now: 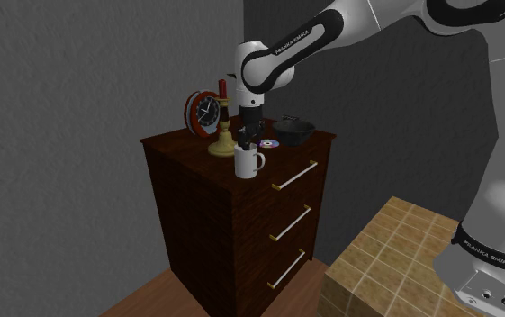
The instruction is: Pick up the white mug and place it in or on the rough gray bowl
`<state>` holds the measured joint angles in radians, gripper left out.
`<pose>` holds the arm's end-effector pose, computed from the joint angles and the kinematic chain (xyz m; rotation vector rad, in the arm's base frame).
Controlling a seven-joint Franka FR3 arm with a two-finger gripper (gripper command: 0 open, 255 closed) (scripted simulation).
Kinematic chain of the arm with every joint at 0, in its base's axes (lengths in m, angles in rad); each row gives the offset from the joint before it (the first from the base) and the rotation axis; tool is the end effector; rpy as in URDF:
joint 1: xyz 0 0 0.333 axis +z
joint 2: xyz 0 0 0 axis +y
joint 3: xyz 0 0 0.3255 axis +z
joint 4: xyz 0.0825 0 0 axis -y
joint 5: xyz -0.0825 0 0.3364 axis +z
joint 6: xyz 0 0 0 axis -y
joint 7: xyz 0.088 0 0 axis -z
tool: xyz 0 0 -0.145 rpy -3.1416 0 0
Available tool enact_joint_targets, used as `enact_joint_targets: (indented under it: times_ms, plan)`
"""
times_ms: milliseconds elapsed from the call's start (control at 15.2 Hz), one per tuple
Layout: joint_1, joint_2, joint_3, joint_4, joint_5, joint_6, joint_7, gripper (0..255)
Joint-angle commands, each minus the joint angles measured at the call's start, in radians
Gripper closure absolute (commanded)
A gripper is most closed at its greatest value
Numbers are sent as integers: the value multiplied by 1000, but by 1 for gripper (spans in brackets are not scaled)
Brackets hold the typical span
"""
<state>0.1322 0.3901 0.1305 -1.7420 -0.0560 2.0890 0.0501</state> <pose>0.5924 0.1477 0.3465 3.1153 0.3639 -0.0614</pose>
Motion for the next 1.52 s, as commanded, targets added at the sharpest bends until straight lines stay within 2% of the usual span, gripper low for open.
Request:
enact_joint_targets:
  times_ms: [0, 528, 1452]
  plan:
    - [0, 0, 0, 0, 0, 0, 0, 255]
    - [0, 0, 0, 0, 0, 0, 0, 255]
    - [-2, -63, 4, 101, 11, -164, -7, 255]
